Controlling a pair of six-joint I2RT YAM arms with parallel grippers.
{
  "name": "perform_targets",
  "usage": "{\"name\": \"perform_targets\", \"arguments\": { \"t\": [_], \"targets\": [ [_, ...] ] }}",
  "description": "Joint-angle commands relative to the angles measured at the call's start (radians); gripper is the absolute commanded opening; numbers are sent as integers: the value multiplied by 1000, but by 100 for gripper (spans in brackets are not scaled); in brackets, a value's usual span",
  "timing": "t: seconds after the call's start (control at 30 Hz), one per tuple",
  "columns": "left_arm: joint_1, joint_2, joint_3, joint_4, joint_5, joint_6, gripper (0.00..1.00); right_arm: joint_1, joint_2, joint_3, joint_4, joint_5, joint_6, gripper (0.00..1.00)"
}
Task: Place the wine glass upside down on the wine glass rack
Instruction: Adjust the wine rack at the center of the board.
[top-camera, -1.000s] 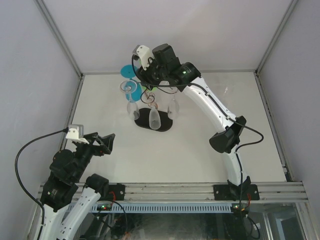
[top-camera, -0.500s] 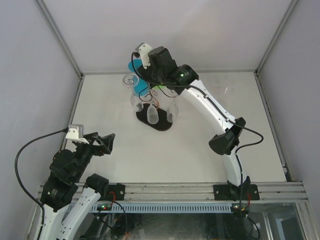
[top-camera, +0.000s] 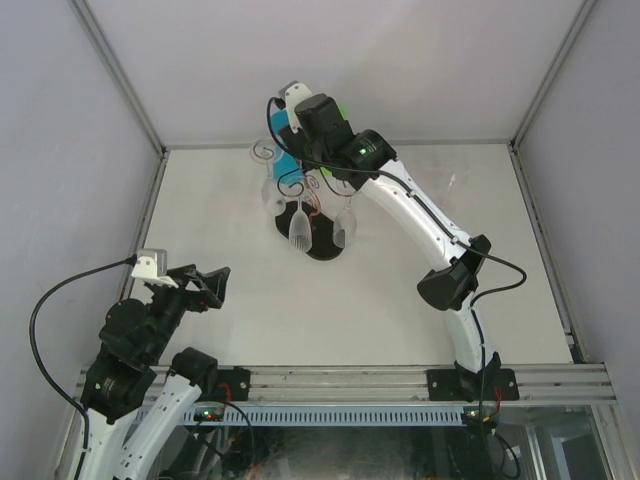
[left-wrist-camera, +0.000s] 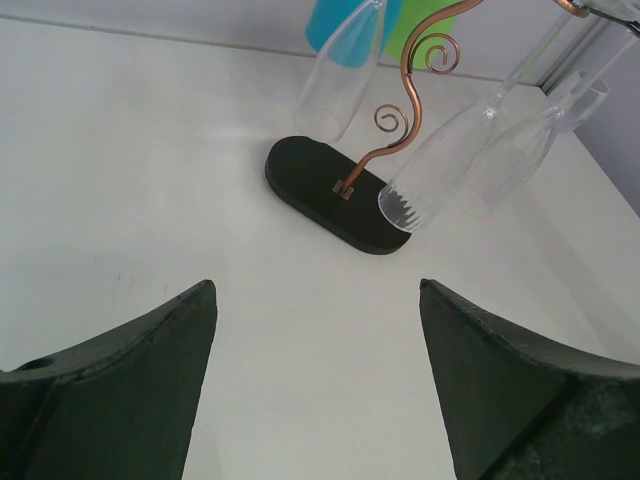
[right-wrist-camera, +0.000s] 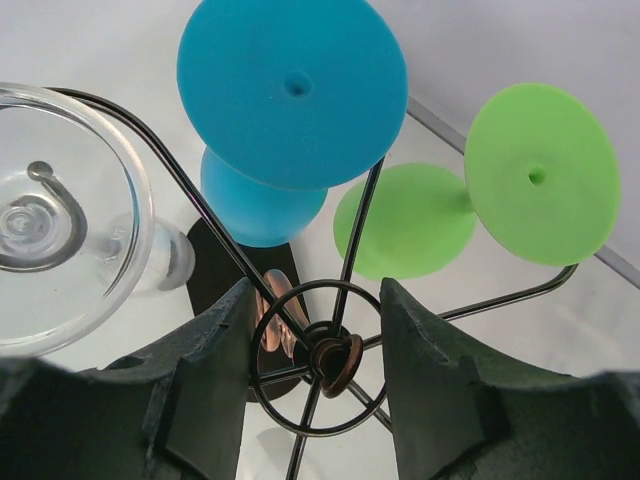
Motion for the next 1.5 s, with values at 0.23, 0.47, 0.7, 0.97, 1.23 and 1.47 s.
{"name": "perform_targets", "arguments": {
  "t": [0.23,0.47,0.7,0.97,1.23,1.47],
  "targets": [
    [7,6,-20,33,14,15,86,10,0,32,41,-60,44,32],
    [7,6,-18,31,15,15,86,9,22,32,68,-84,48,37],
    [6,0,-18,30,11,15,86,9,39,32,108,-132,41,42],
    [6,-1,-18,30,11,15,86,9,38,30,148,-173,37,51],
    [6,-3,-18,30,9,15,86,7,-14,19,183,-205,40,63],
    [6,-1,-18,29,10,15,86,1,-70,-18,213,-242,44,67]
  ]
}}
